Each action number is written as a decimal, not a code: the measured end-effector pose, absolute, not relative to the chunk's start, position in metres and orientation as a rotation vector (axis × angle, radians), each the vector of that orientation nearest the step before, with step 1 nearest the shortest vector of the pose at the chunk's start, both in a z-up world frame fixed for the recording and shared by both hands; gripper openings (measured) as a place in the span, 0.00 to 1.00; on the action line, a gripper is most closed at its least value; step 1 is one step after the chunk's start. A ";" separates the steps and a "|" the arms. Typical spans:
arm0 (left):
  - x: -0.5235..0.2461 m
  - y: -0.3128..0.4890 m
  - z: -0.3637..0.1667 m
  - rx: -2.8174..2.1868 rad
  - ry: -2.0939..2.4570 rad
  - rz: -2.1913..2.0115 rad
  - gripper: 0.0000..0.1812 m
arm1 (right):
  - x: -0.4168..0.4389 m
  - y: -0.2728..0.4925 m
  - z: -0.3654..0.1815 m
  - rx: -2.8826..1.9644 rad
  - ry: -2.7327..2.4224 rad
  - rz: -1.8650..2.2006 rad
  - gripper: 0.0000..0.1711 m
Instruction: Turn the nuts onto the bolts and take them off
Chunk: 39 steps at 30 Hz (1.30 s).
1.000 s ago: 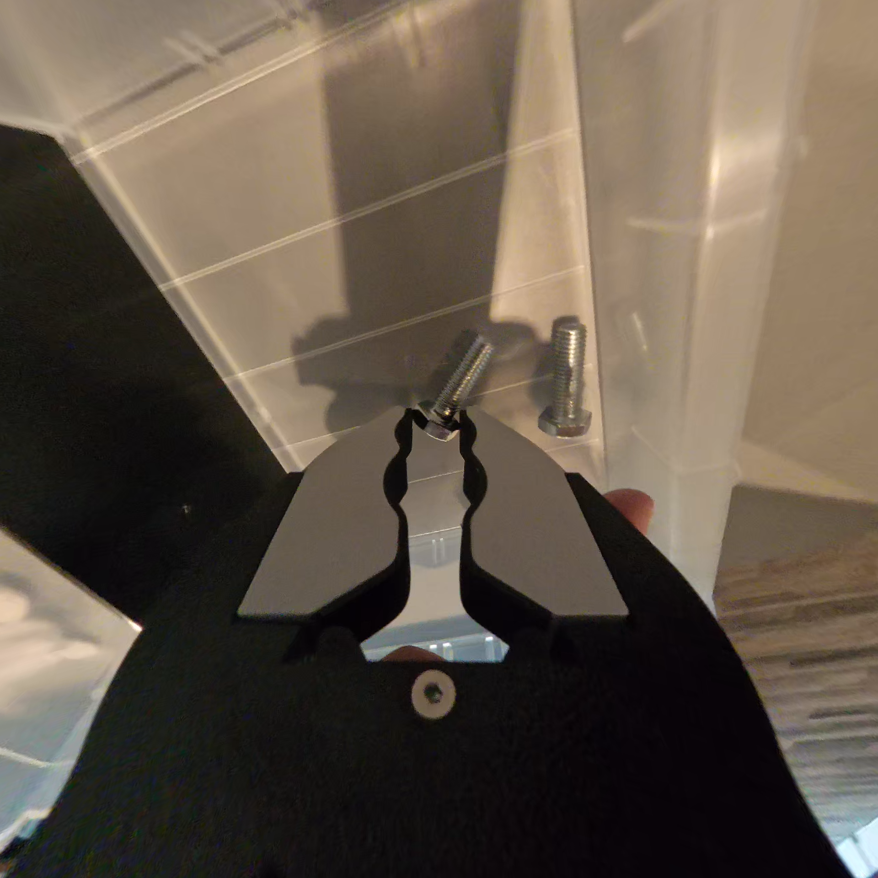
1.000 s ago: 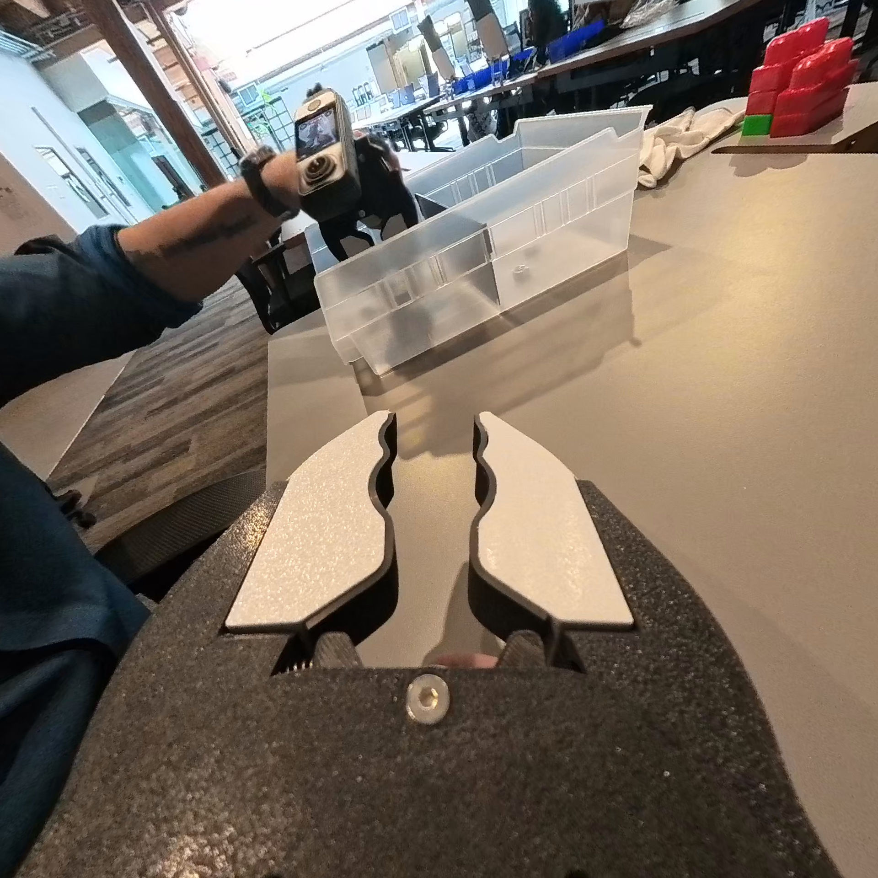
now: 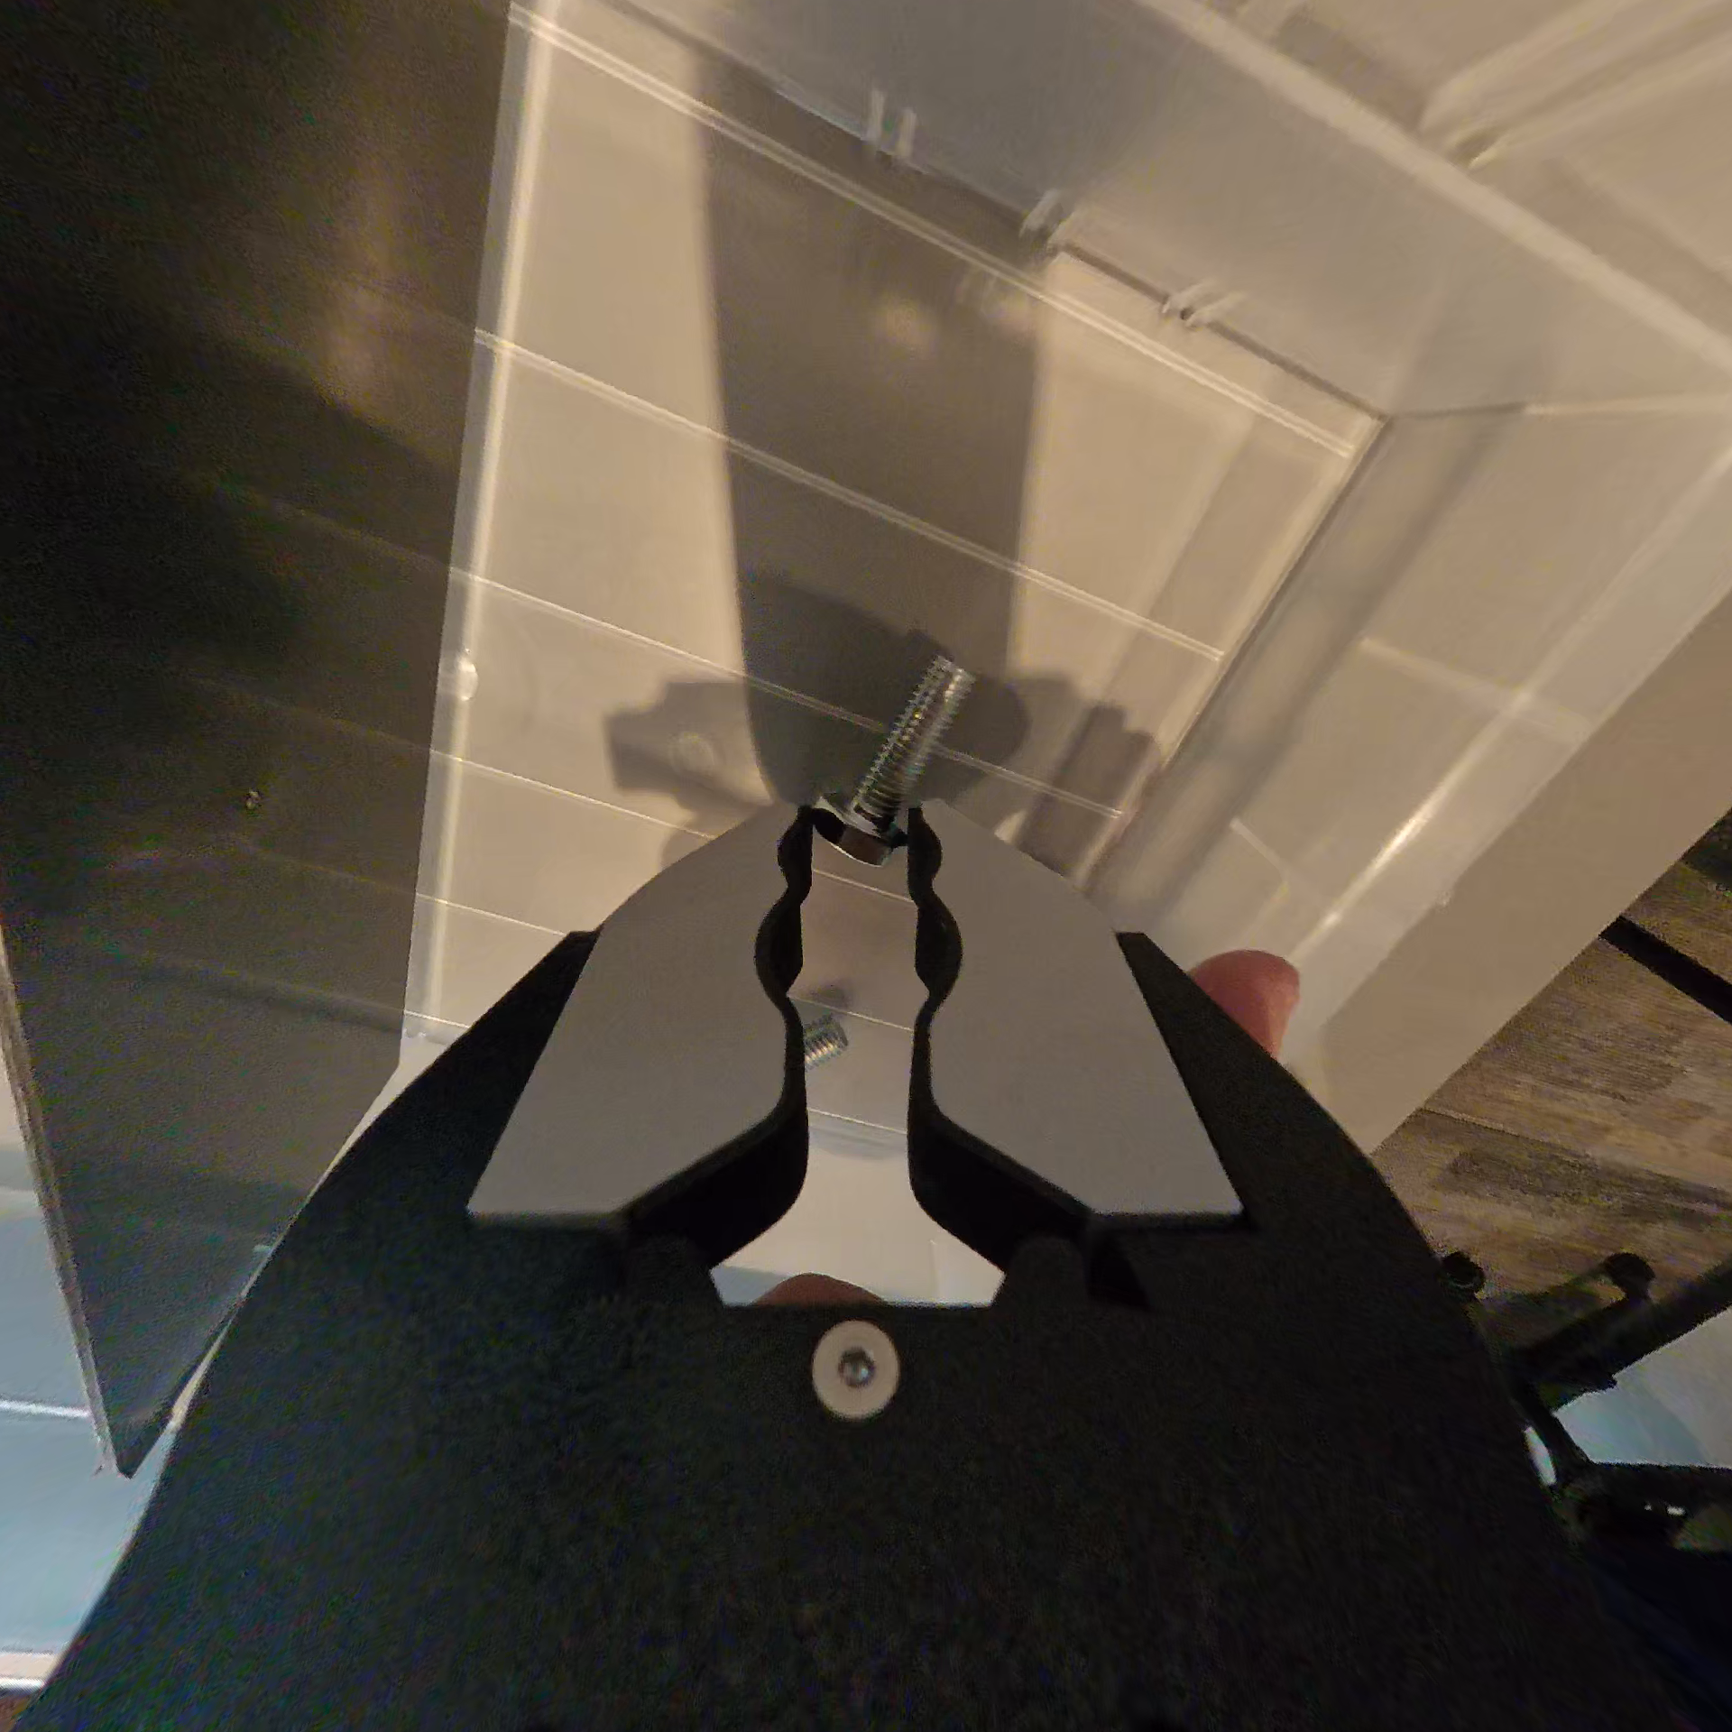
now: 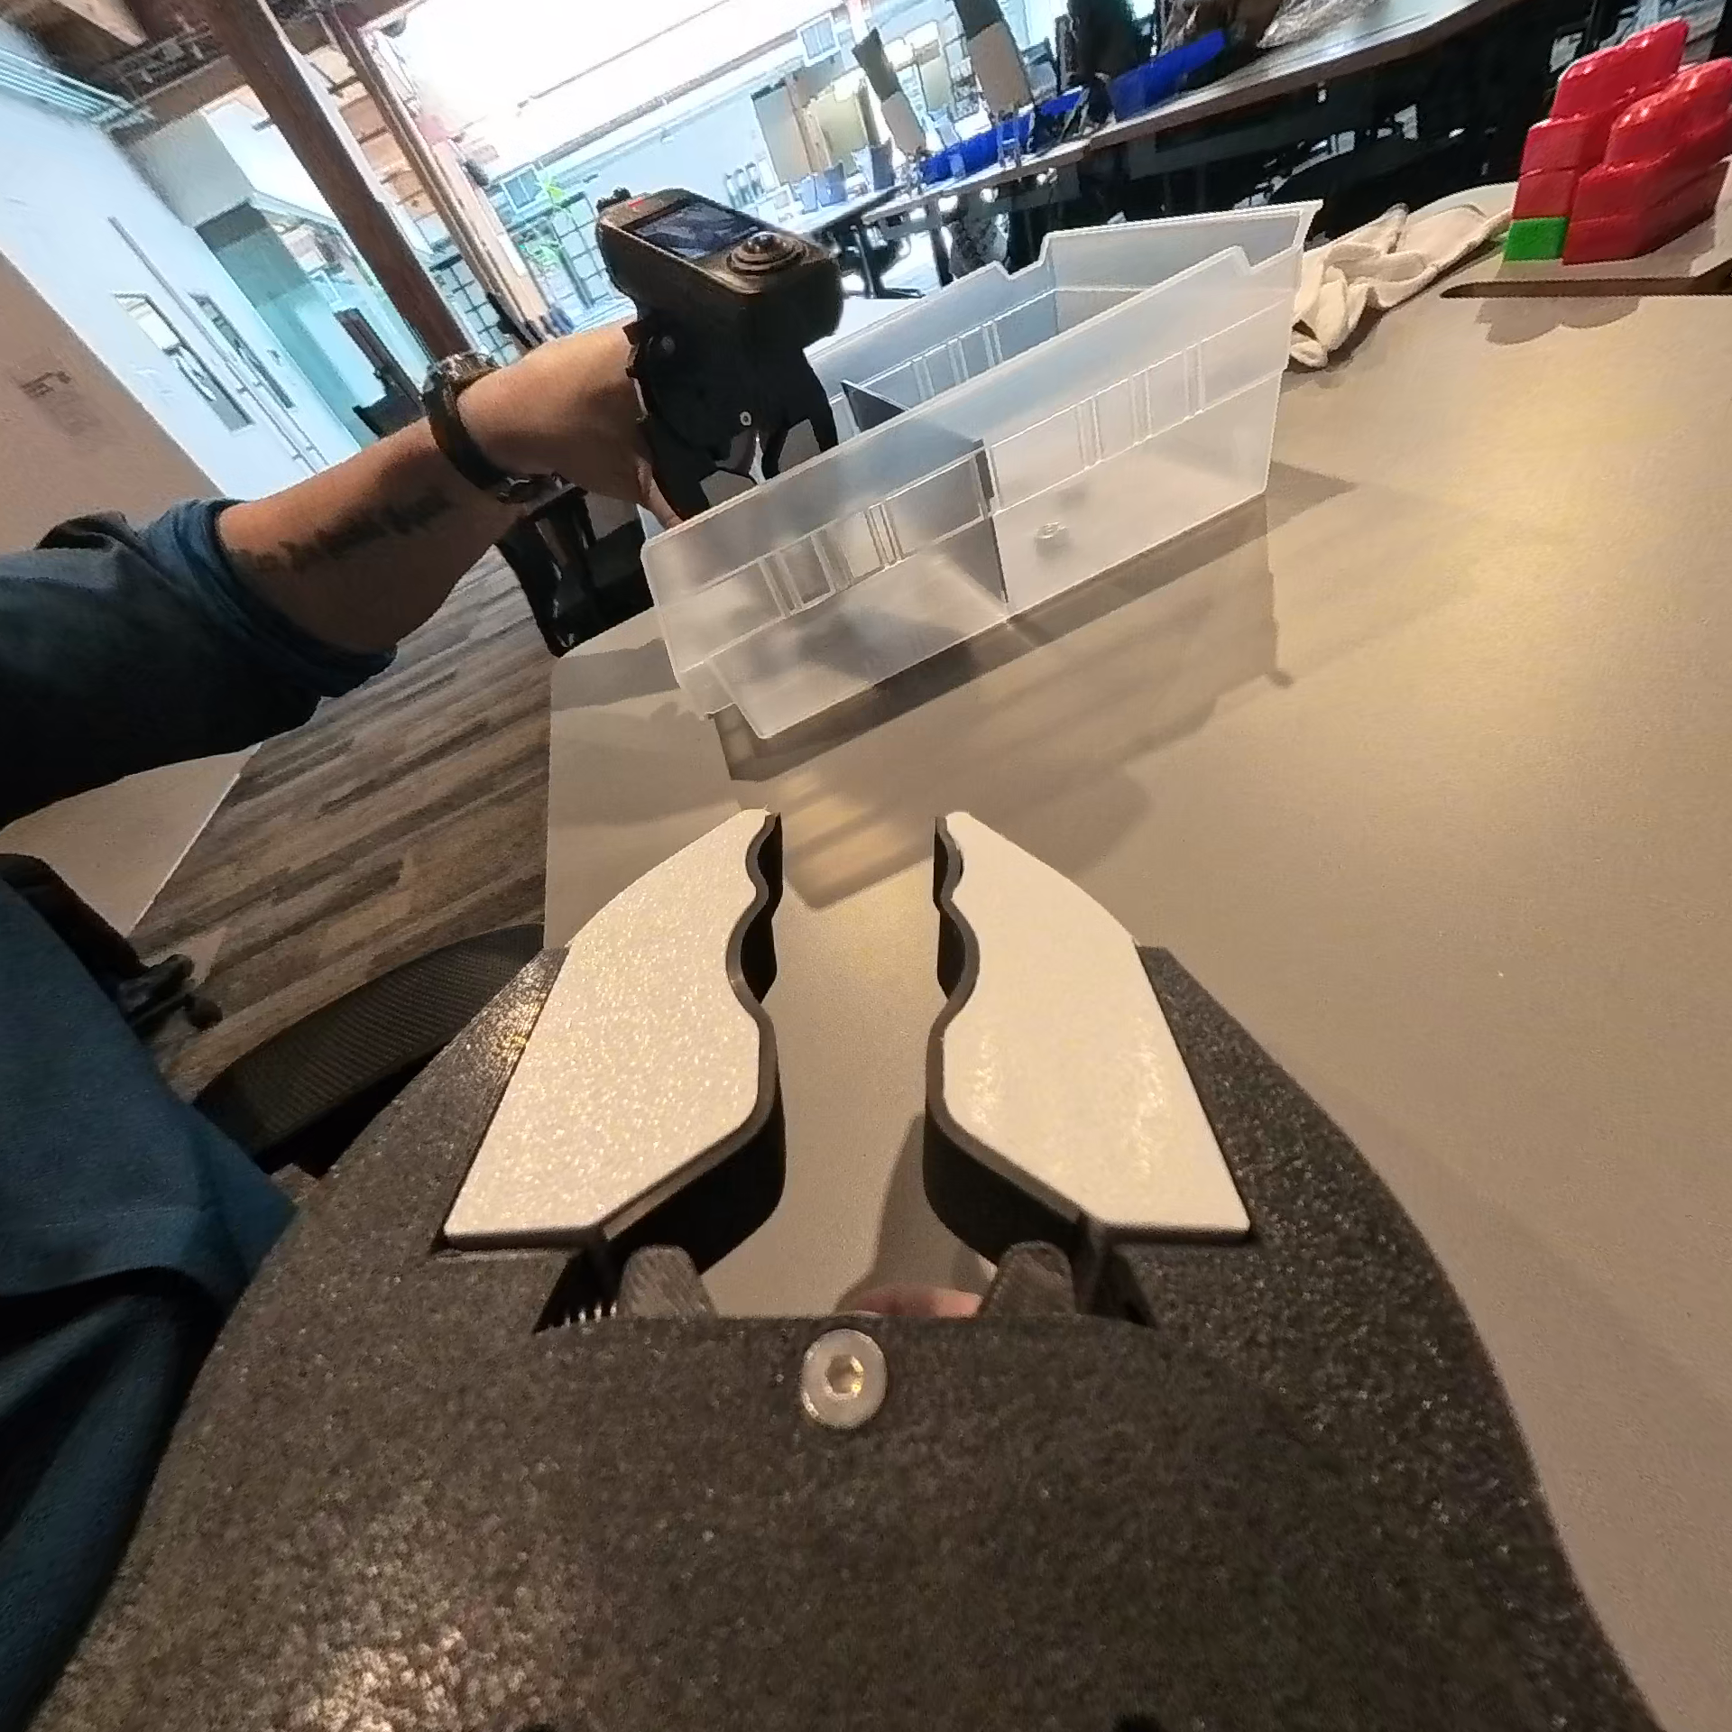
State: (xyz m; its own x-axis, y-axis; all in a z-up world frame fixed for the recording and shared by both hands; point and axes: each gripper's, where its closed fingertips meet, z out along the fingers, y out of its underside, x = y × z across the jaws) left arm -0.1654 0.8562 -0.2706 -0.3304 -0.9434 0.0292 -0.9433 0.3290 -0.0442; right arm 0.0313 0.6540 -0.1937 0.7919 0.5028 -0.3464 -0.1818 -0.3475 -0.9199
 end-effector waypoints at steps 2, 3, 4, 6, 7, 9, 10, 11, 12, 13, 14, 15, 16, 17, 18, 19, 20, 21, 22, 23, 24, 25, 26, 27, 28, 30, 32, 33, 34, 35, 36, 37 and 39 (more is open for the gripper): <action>-0.166 0.856 -0.271 -1.818 2.562 -0.084 0.10 | 0.030 0.655 -0.193 -1.791 -0.249 0.731 0.18; -0.166 0.856 -0.271 -1.811 2.563 -0.081 0.11 | 0.029 0.655 -0.192 -1.784 -0.256 0.740 0.18; -0.166 0.856 -0.271 -1.799 2.564 -0.076 0.11 | 0.027 0.656 -0.192 -1.783 -0.265 0.747 0.19; -0.165 0.856 -0.270 -1.771 2.563 -0.075 0.12 | 0.024 0.659 -0.194 -1.796 -0.280 0.751 0.19; -0.164 0.855 -0.269 -1.752 2.563 -0.089 0.12 | 0.023 0.661 -0.194 -1.800 -0.285 0.751 0.19; -0.159 0.852 -0.265 -1.708 2.565 -0.139 0.14 | 0.019 0.665 -0.195 -1.802 -0.294 0.762 0.19; -0.159 0.850 -0.262 -1.674 2.577 -0.167 0.14 | 0.017 0.666 -0.195 -1.805 -0.297 0.767 0.19; -0.159 0.849 -0.260 -1.631 2.596 -0.183 0.14 | 0.016 0.665 -0.196 -1.810 -0.304 0.769 0.19; -0.159 0.851 -0.258 -1.585 2.610 -0.176 0.15 | 0.014 0.668 -0.197 -1.817 -0.312 0.767 0.19; -0.160 0.854 -0.256 -1.540 2.622 -0.157 0.16 | 0.013 0.667 -0.198 -1.824 -0.321 0.763 0.19; -0.162 0.857 -0.254 -1.498 2.636 -0.143 0.18 | 0.011 0.668 -0.199 -1.828 -0.329 0.760 0.19; -0.164 0.858 -0.252 -1.458 2.658 -0.140 0.19 | 0.012 0.667 -0.199 -1.826 -0.334 0.762 0.19; -0.165 0.859 -0.251 -1.400 2.682 -0.142 0.19 | 0.011 0.668 -0.198 -1.824 -0.332 0.766 0.19; -0.166 0.859 -0.250 -1.332 2.705 -0.149 0.19 | 0.012 0.665 -0.197 -1.820 -0.326 0.773 0.19; -0.167 0.857 -0.249 -1.279 2.732 -0.162 0.18 | 0.012 0.667 -0.196 -1.816 -0.317 0.781 0.19; -0.168 0.855 -0.249 -1.220 2.769 -0.169 0.19 | 0.014 0.666 -0.196 -1.811 -0.309 0.788 0.19; -0.169 0.854 -0.249 -1.120 2.801 -0.150 0.18 | 0.013 0.668 -0.196 -1.808 -0.303 0.795 0.19; -0.168 0.856 -0.249 -1.002 2.814 -0.106 0.16 | 0.014 0.666 -0.195 -1.806 -0.298 0.802 0.19; -0.168 0.857 -0.248 -0.910 2.826 -0.072 0.15 | 0.014 0.668 -0.195 -1.805 -0.295 0.806 0.19; -0.168 0.856 -0.248 -0.864 2.839 -0.063 0.14 | 0.015 0.667 -0.195 -1.805 -0.295 0.809 0.19; -0.166 0.855 -0.248 -0.848 2.845 -0.081 0.14 | 0.014 0.669 -0.195 -1.804 -0.294 0.808 0.19; -0.164 0.852 -0.248 -0.845 2.848 -0.116 0.15 | 0.015 0.667 -0.195 -1.802 -0.295 0.807 0.19; -0.164 0.850 -0.248 -0.842 2.856 -0.136 0.15 | 0.014 0.668 -0.194 -1.800 -0.295 0.805 0.19; -0.164 0.852 -0.249 -0.834 2.856 -0.122 0.15 | 0.015 0.667 -0.194 -1.797 -0.294 0.804 0.19; -0.164 0.855 -0.251 -0.829 2.858 -0.096 0.15 | 0.015 0.668 -0.194 -1.794 -0.292 0.804 0.19; -0.167 0.859 -0.256 -0.836 2.867 -0.056 0.15 | 0.015 0.668 -0.194 -1.790 -0.288 0.808 0.19; -0.168 0.858 -0.259 -0.832 2.867 -0.055 0.15 | 0.015 0.668 -0.194 -1.789 -0.288 0.810 0.19; -0.169 0.859 -0.261 -0.830 2.863 -0.041 0.16 | 0.016 0.667 -0.193 -1.790 -0.289 0.811 0.19; -0.169 0.861 -0.262 -0.826 2.857 -0.020 0.16 | 0.015 0.668 -0.194 -1.792 -0.289 0.811 0.19; -0.168 0.862 -0.262 -0.819 2.850 -0.010 0.16 | 0.016 0.667 -0.194 -1.794 -0.289 0.812 0.19; -0.167 0.862 -0.262 -0.814 2.842 -0.010 0.16 | 0.015 0.669 -0.194 -1.797 -0.289 0.812 0.19; -0.166 0.861 -0.261 -0.813 2.834 -0.022 0.16 | 0.015 0.668 -0.195 -1.800 -0.289 0.814 0.19; -0.165 0.860 -0.259 -0.822 2.825 -0.049 0.16 | 0.015 0.668 -0.195 -1.803 -0.289 0.818 0.19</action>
